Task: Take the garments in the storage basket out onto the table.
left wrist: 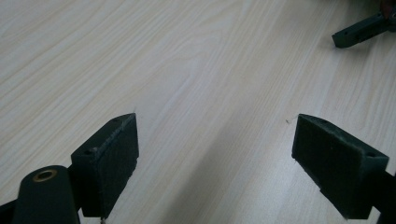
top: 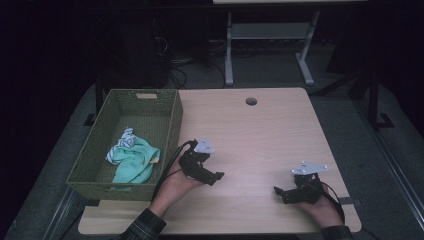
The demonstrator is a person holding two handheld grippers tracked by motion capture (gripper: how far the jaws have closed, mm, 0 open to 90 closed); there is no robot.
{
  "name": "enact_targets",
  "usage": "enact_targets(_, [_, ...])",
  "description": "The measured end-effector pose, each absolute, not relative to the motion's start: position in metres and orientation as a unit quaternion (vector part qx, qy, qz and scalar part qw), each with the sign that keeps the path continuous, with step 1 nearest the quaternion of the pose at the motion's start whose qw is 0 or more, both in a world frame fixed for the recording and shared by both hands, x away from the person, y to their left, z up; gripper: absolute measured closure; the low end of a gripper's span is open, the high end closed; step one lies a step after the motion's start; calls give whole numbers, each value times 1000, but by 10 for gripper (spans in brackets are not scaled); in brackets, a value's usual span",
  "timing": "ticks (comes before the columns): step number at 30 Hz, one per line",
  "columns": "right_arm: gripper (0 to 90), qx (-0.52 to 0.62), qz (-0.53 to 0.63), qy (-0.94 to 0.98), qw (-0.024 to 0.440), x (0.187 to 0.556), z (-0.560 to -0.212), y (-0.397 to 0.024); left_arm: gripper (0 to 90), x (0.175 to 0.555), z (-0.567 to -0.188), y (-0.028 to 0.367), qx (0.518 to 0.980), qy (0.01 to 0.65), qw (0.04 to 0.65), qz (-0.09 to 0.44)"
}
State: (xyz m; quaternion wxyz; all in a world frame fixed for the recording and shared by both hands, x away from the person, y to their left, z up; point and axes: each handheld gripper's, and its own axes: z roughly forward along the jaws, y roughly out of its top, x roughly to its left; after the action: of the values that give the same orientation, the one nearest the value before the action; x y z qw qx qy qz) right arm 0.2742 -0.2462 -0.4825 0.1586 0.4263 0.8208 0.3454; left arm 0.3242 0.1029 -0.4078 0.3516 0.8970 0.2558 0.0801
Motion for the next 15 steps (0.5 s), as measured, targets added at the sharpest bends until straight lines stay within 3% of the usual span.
enact_targets(15, [13, 427, 345, 821, 158, 274, -482, -246, 140, 331, -393, 103, 896, 253, 356, 77])
